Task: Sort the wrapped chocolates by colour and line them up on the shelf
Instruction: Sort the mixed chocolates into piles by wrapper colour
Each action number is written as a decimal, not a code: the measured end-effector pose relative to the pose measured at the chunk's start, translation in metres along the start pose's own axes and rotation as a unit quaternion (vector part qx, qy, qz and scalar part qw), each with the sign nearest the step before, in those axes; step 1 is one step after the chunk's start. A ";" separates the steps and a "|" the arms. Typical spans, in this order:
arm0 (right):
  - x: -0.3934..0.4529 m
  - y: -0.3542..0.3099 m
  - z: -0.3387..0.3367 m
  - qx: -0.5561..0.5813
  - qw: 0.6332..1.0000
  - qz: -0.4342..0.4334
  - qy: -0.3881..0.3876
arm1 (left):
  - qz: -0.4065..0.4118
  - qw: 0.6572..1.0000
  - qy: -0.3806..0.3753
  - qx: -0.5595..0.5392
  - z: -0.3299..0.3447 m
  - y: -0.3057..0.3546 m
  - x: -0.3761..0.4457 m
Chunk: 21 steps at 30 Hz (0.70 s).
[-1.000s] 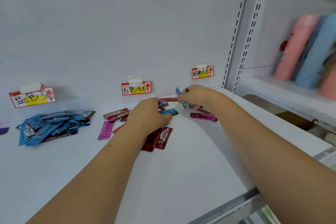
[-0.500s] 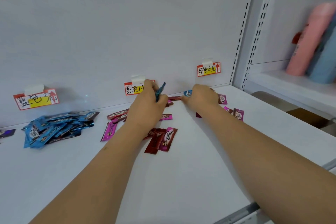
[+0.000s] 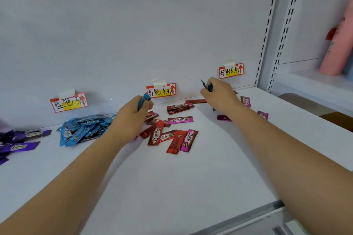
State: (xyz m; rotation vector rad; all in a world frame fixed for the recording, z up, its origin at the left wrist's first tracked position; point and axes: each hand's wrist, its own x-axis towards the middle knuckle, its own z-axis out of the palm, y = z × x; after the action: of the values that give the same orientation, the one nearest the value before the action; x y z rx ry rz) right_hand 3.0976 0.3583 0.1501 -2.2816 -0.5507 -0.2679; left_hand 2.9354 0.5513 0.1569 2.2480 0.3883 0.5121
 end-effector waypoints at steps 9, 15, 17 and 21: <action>-0.006 -0.014 0.000 0.083 0.995 0.002 -0.062 | 0.010 0.992 -0.124 0.039 0.020 -0.001 -0.016; -0.013 -0.027 0.002 0.102 0.990 -0.017 -0.093 | -0.035 0.977 -0.058 -0.203 0.001 -0.001 -0.021; -0.014 -0.036 0.001 0.113 0.989 -0.029 -0.086 | -0.045 0.975 -0.045 -0.215 -0.022 -0.014 -0.023; -0.018 -0.056 0.007 0.196 0.977 -0.022 -0.085 | -0.055 0.995 -0.047 -0.075 -0.066 -0.045 -0.037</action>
State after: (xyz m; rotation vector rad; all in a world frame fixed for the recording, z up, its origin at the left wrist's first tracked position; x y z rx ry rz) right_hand 3.0555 0.3921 0.1744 -1.9187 -0.6781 0.0186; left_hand 2.8669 0.6061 0.1546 2.0847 0.4095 0.3642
